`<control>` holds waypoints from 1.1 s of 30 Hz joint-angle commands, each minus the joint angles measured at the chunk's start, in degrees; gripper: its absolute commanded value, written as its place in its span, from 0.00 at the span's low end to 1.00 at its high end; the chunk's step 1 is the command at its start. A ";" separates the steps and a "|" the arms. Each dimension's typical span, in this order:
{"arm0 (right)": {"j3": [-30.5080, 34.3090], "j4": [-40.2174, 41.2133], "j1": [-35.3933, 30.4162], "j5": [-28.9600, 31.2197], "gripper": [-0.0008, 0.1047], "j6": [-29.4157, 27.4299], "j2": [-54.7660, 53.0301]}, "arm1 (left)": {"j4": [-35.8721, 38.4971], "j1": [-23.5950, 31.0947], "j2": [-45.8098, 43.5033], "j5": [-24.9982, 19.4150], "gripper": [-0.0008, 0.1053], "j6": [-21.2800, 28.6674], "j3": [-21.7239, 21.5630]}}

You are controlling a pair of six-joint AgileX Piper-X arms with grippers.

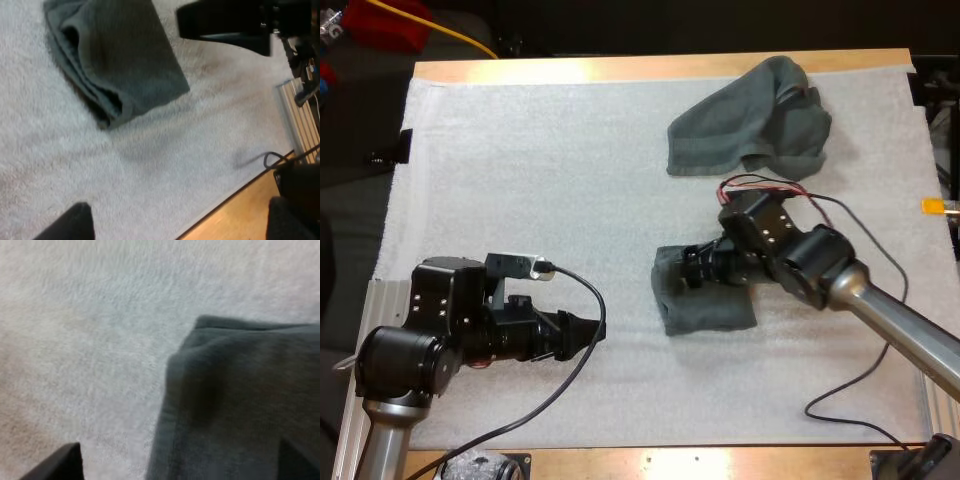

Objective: Pick towel from pile, fold and stack

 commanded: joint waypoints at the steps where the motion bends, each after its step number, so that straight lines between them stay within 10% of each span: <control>1: -0.15 2.26 0.01 1.54 0.72 -1.06 -1.71 | -1.10 0.13 -0.32 0.52 0.65 0.39 -0.39; 33: -0.15 13.46 0.01 3.76 0.72 -4.57 -8.94 | -19.96 -0.52 21.09 0.52 0.67 -5.46 0.81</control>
